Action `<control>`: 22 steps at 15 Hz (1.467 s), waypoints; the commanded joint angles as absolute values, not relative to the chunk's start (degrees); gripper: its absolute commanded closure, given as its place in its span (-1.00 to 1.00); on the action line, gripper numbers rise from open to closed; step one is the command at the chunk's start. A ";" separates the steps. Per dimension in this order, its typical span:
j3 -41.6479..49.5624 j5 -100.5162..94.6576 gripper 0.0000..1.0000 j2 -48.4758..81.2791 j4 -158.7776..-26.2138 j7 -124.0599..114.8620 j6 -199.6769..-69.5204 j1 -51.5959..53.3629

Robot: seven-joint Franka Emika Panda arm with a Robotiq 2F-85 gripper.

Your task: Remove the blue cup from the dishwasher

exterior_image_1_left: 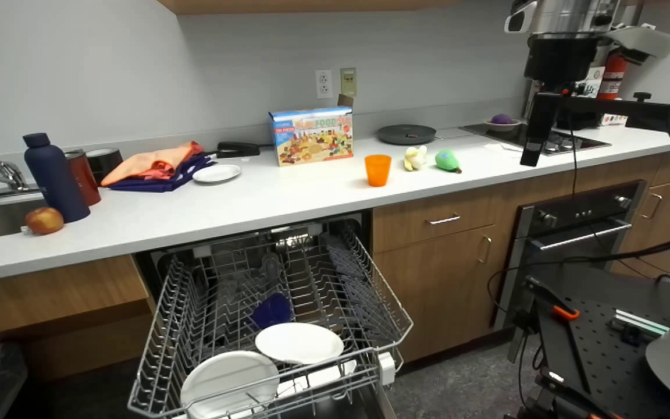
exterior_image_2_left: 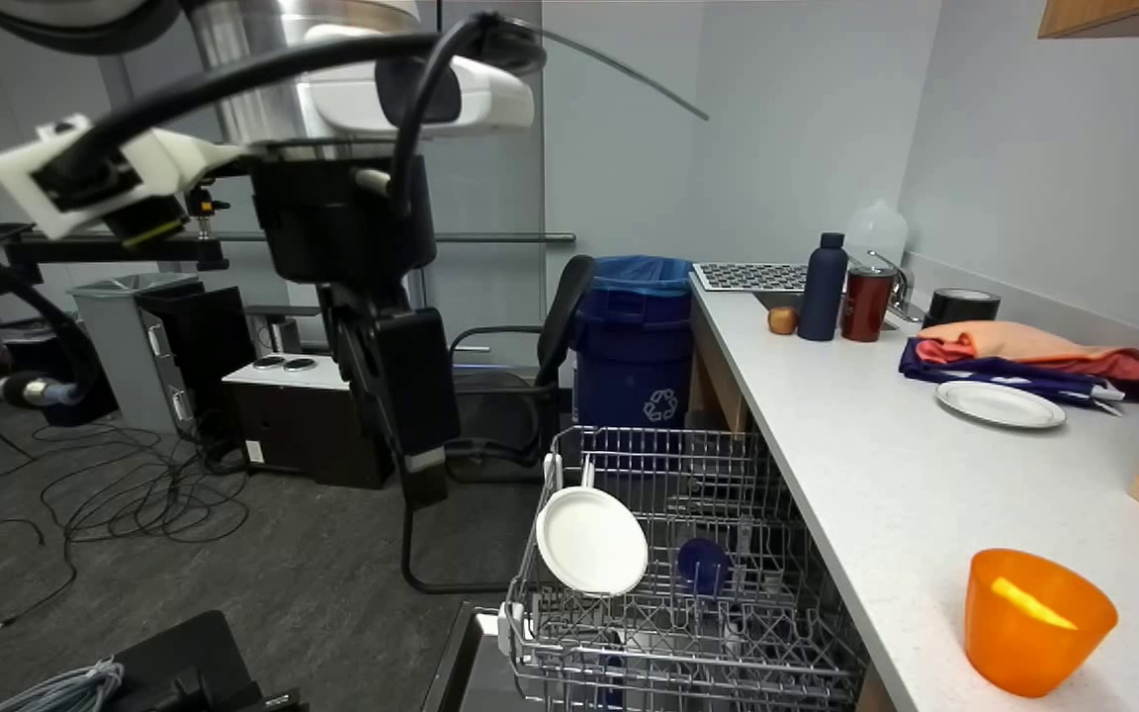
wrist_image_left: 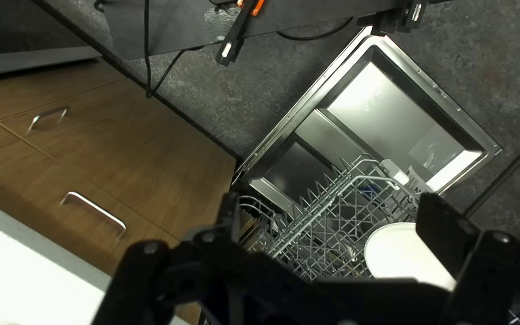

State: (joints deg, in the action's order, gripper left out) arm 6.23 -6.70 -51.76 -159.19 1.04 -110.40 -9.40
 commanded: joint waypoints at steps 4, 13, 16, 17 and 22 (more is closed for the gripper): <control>6.30 -6.73 -1.00 -51.73 -159.07 0.91 -110.54 -9.29; 6.25 -6.61 -1.00 -51.54 -158.59 0.39 -111.60 -9.38; 6.27 -6.58 -1.00 -51.50 -158.56 0.32 -112.50 -9.38; 6.24 -6.52 -1.00 -51.48 -158.55 0.18 -112.99 -9.41; 6.27 -6.71 -1.00 -51.68 -158.55 0.81 -113.12 -9.35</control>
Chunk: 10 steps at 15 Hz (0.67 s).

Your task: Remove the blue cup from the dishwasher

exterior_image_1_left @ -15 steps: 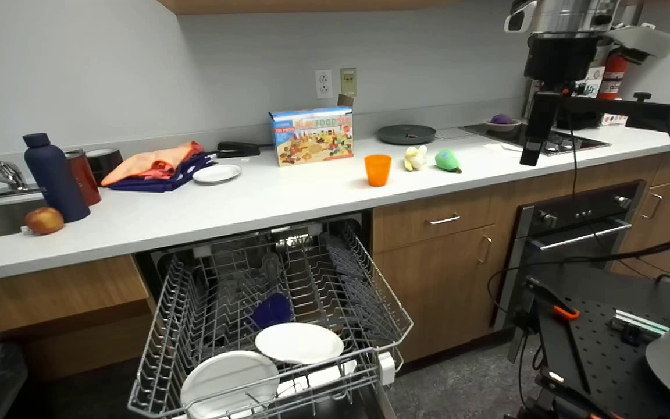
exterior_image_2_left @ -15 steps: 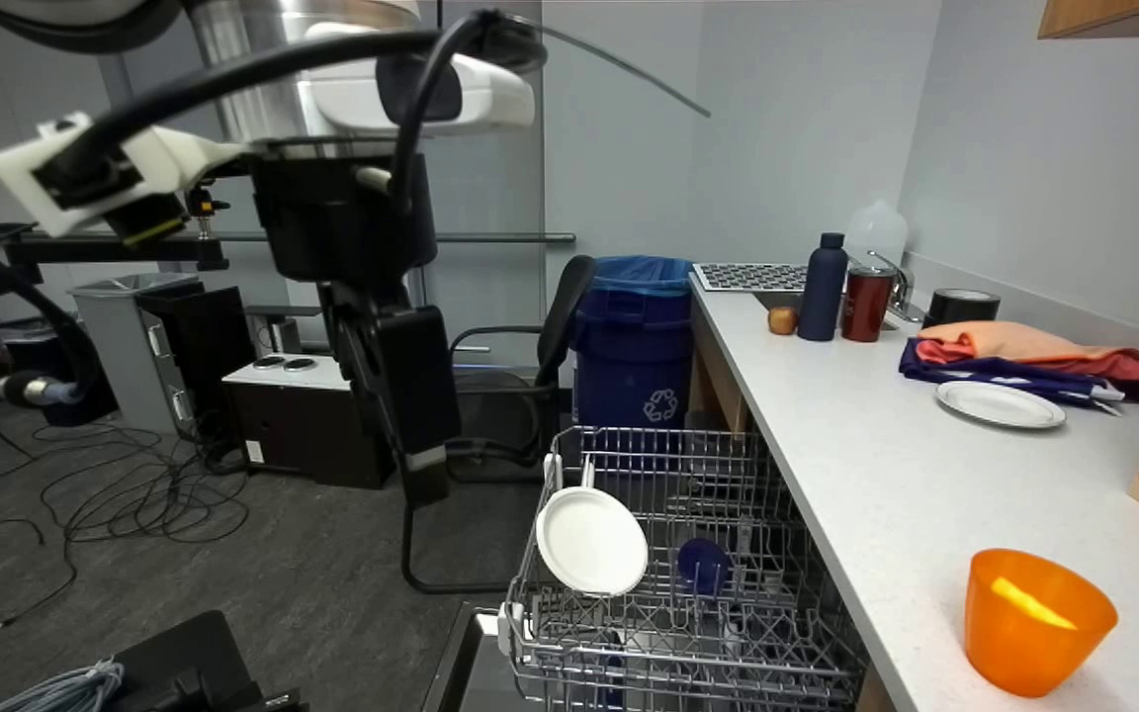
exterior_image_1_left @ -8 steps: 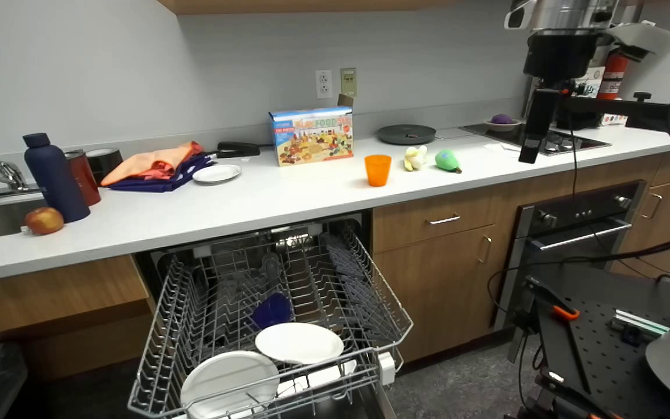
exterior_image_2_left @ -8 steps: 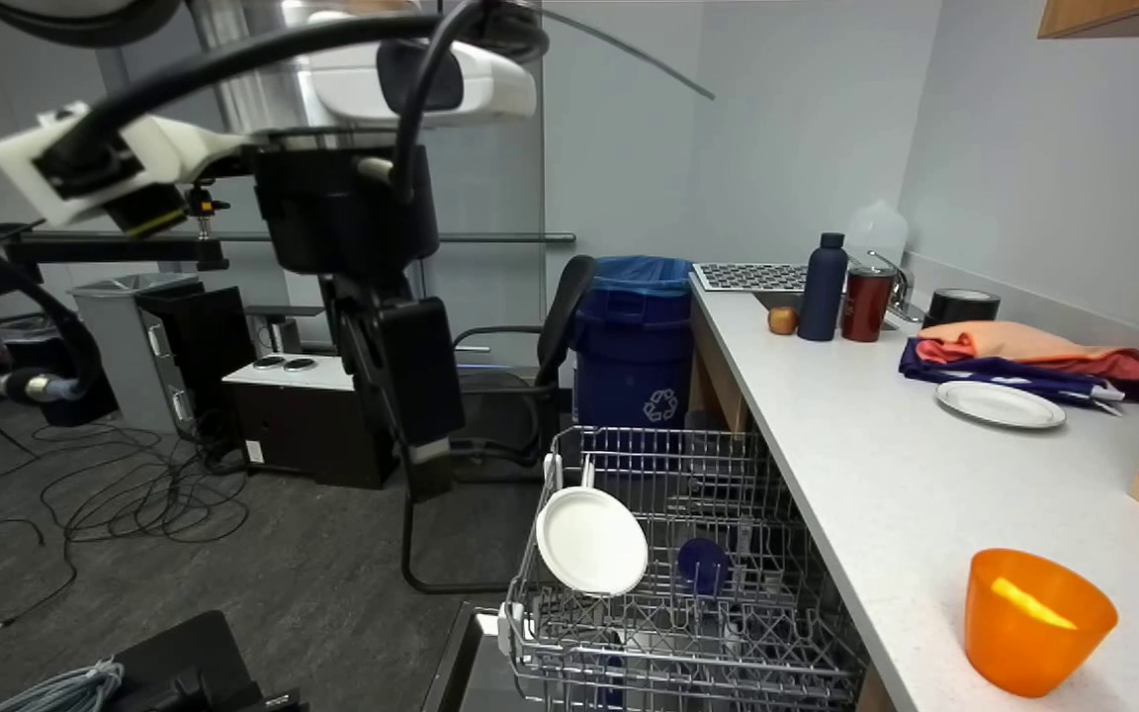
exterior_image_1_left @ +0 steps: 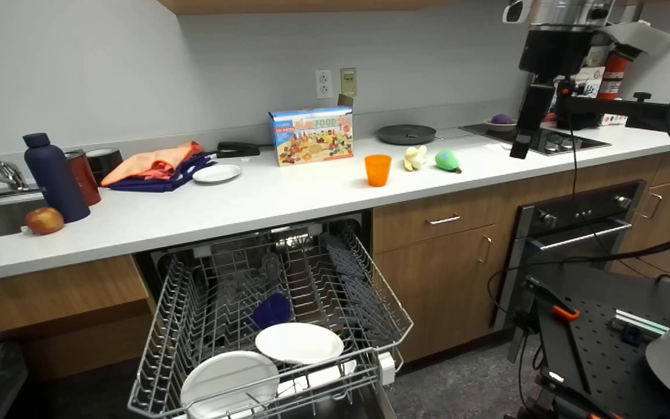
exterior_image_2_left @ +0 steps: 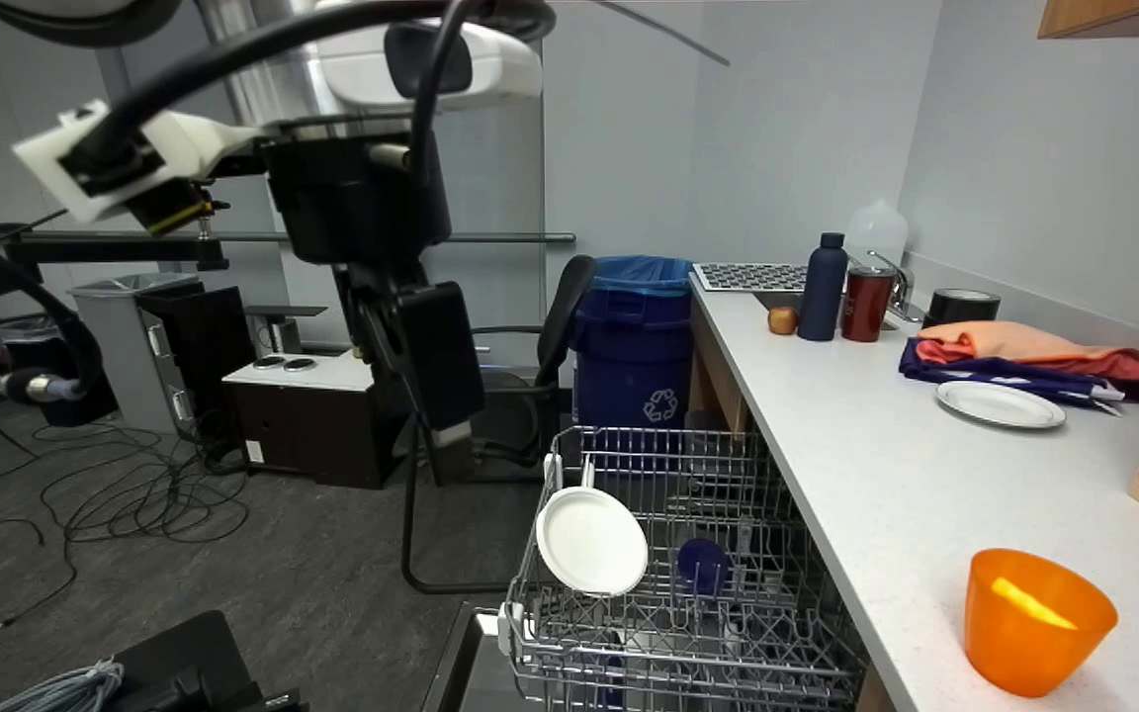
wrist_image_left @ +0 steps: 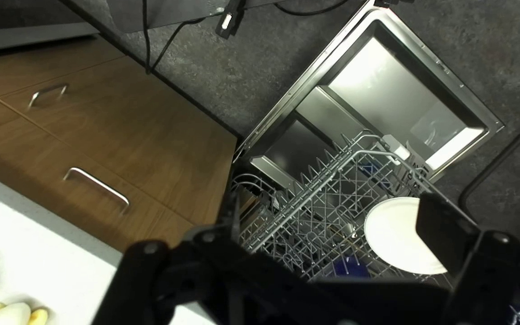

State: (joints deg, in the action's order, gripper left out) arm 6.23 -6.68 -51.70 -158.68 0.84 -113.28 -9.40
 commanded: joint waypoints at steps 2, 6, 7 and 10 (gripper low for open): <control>6.27 -6.70 -1.00 -51.67 -158.55 0.79 -113.24 -9.35; 6.16 -7.20 -1.00 -51.68 -158.56 1.09 -113.29 -9.43; 6.04 -7.51 -1.00 -51.65 -158.53 1.14 -113.20 -9.54; 6.15 -7.84 -1.00 -51.39 -158.06 2.10 -111.13 -9.34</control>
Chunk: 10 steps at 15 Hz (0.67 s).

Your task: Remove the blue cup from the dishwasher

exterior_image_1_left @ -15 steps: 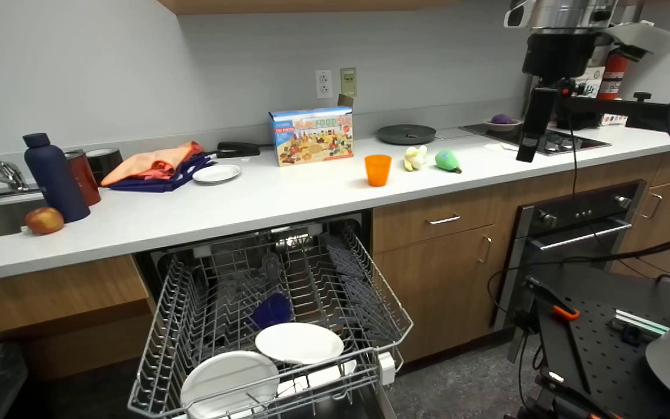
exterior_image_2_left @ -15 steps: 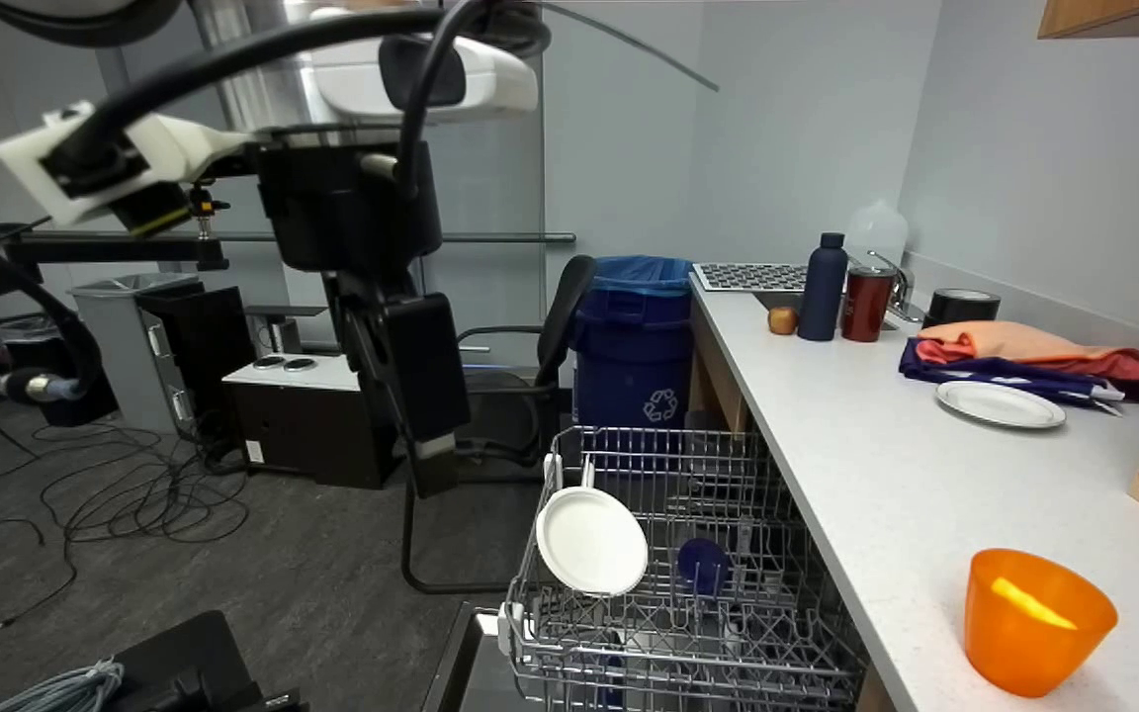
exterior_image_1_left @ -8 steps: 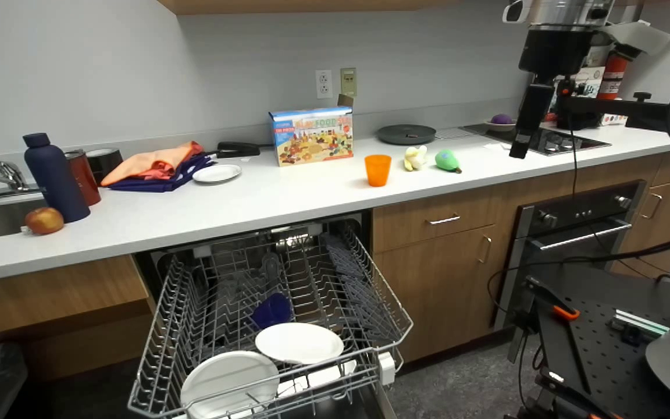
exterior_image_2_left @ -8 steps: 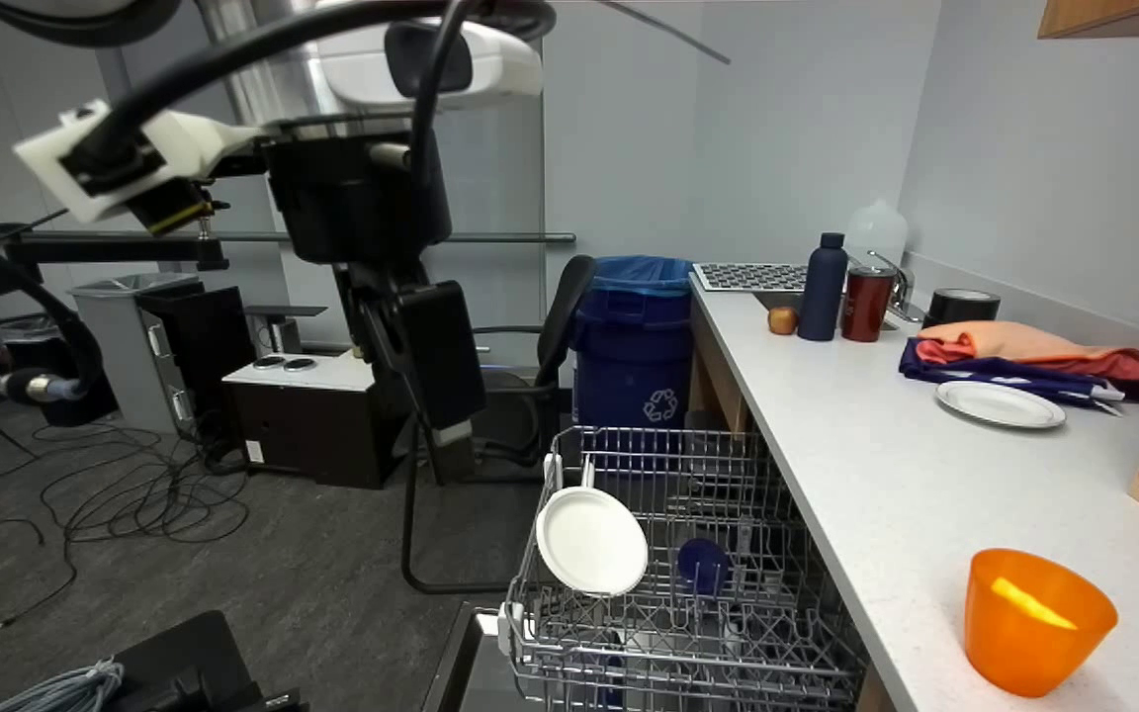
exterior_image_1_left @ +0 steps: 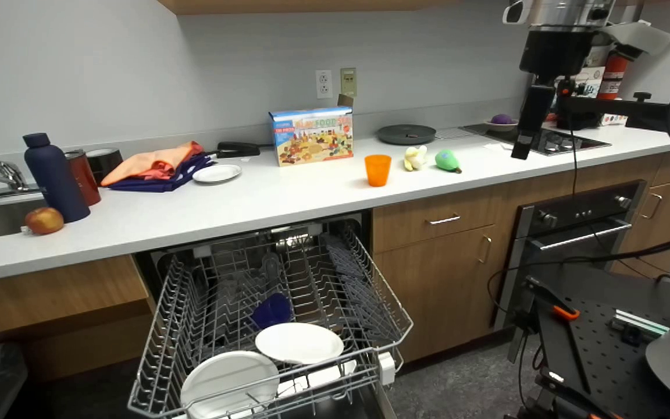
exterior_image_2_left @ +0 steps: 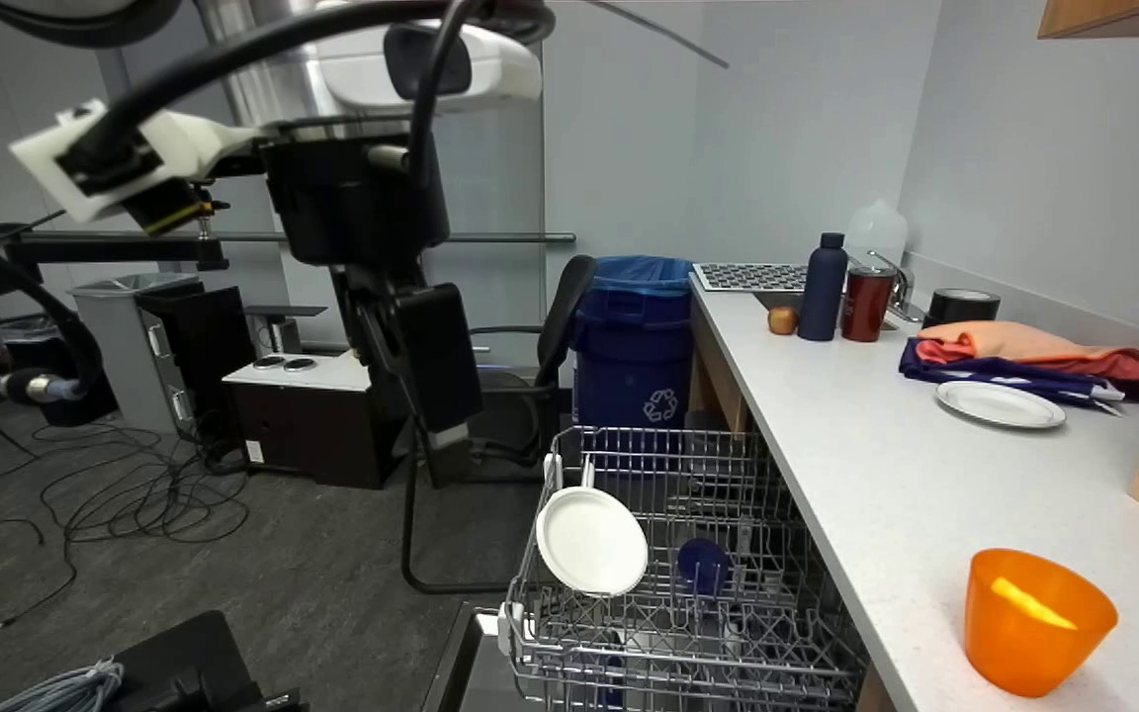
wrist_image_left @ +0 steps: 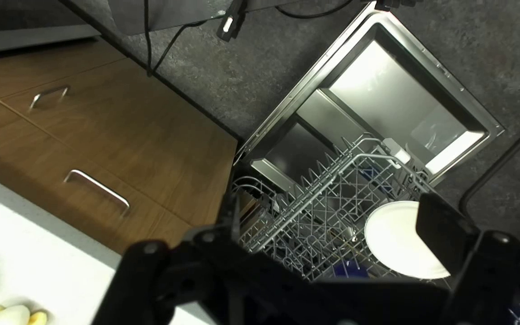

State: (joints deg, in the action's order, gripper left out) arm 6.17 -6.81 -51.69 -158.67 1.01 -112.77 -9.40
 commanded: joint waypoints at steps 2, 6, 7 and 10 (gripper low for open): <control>6.23 -8.21 -1.00 -51.56 -158.33 2.35 -111.85 -9.28; 6.43 -7.87 -1.00 -51.63 -158.43 2.38 -112.20 -9.10; 6.47 -7.71 -1.00 -51.65 -158.43 2.32 -112.23 -9.06; 6.23 -7.44 -1.00 -51.68 -158.55 1.44 -112.18 -9.26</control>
